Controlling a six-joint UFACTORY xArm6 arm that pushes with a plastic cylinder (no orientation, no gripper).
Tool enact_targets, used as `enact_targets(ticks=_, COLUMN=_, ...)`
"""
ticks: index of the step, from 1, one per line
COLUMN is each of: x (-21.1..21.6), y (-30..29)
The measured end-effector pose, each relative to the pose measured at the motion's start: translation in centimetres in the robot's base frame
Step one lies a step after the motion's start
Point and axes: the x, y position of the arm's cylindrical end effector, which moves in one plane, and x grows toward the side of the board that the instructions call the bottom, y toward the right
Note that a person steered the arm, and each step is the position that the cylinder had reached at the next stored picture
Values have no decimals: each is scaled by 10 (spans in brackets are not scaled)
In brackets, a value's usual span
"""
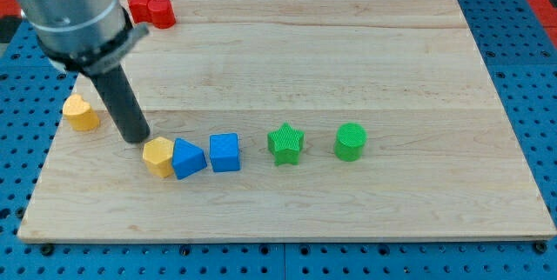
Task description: Move yellow heart closer to the yellow hexagon
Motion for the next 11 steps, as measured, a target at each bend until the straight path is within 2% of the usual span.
enact_targets(ticks=1, x=-62, y=-32)
enact_targets(ticks=2, x=-97, y=-115)
enact_targets(ticks=3, x=-74, y=-120)
enact_targets(ticks=4, x=-8, y=-104)
enact_targets(ticks=5, x=32, y=-92)
enact_targets(ticks=6, x=9, y=-113)
enact_targets(ticks=7, x=-21, y=-109)
enact_targets(ticks=8, x=-12, y=-70)
enact_targets(ticks=9, x=3, y=-56)
enact_targets(ticks=11, x=-19, y=-52)
